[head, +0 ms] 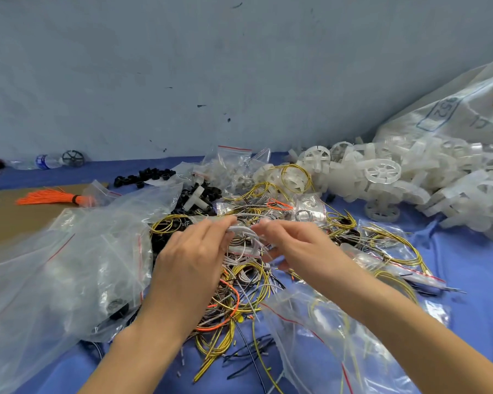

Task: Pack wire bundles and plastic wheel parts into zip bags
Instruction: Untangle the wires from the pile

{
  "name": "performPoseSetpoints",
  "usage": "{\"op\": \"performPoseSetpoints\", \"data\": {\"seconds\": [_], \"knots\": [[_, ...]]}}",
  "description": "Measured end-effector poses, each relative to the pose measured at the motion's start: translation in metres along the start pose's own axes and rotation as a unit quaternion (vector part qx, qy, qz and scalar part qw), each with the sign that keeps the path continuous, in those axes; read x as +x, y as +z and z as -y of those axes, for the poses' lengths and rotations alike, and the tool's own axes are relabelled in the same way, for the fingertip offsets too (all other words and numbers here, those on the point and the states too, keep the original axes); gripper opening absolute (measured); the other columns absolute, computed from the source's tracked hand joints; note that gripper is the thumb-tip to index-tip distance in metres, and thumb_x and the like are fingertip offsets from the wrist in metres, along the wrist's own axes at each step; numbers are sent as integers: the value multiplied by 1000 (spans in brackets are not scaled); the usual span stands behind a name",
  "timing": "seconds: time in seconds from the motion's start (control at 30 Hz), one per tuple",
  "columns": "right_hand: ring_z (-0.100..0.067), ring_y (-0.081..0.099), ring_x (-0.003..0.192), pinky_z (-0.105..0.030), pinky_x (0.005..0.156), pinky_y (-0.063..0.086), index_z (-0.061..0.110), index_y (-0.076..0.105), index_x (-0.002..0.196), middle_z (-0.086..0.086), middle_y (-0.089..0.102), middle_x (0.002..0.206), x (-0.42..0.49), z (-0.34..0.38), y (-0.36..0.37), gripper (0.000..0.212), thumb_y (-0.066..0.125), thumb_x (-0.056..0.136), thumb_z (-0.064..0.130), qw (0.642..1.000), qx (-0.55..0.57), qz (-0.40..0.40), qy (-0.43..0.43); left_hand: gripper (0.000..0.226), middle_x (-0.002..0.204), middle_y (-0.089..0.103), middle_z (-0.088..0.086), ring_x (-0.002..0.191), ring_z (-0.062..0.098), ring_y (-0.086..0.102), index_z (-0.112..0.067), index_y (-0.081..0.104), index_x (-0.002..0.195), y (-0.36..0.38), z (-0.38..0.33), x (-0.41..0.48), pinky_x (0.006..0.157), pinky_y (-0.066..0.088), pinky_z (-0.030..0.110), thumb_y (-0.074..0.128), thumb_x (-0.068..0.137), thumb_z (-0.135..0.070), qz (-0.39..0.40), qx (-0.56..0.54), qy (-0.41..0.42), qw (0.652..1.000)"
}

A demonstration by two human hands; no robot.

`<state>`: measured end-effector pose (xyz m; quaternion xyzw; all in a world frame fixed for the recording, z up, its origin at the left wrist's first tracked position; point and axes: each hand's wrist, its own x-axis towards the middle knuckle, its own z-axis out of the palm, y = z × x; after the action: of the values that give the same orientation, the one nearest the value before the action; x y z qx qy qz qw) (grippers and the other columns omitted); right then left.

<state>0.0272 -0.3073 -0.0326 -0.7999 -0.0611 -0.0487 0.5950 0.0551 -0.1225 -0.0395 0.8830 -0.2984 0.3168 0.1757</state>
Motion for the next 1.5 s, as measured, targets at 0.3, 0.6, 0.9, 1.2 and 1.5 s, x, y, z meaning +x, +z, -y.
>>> {"op": "performPoseSetpoints", "data": {"seconds": [0.3,0.6,0.9,1.2,1.5], "knots": [[-20,59,69,-44,69,49,18,57,81,0,63,69,-7,2,0,39,38,102,45,950,-298,-2,-91,41,112,61,-20,97,8,62,-36,52,129,9,-3,-4,75,53,39,26,102,-52,63,-125,-50,989],[-21,54,70,-40,65,46,21,51,87,5,53,71,-10,-3,-9,40,29,102,51,909,-409,-25,-79,53,46,37,-8,42,6,34,-29,64,81,16,4,-4,46,31,30,31,95,-69,118,-301,-128,937],[-24,60,87,-37,74,47,37,58,131,12,57,74,-11,3,-21,34,40,102,41,926,-361,-60,-92,35,52,28,-8,42,9,27,-20,74,90,9,5,9,47,45,25,47,92,-42,176,-561,-221,778],[-24,54,75,-41,69,49,27,68,101,12,58,70,-11,3,-30,26,45,103,39,922,-370,-91,-77,45,51,30,-3,41,10,31,-8,47,66,6,6,11,53,50,27,49,93,-43,167,-569,-245,767],[-7,51,89,-35,84,42,37,52,77,10,53,93,-12,4,-30,33,34,105,36,935,-353,45,-9,38,55,49,-2,44,13,47,-6,65,81,10,7,14,51,49,26,53,88,-42,69,-609,-302,730]]}}
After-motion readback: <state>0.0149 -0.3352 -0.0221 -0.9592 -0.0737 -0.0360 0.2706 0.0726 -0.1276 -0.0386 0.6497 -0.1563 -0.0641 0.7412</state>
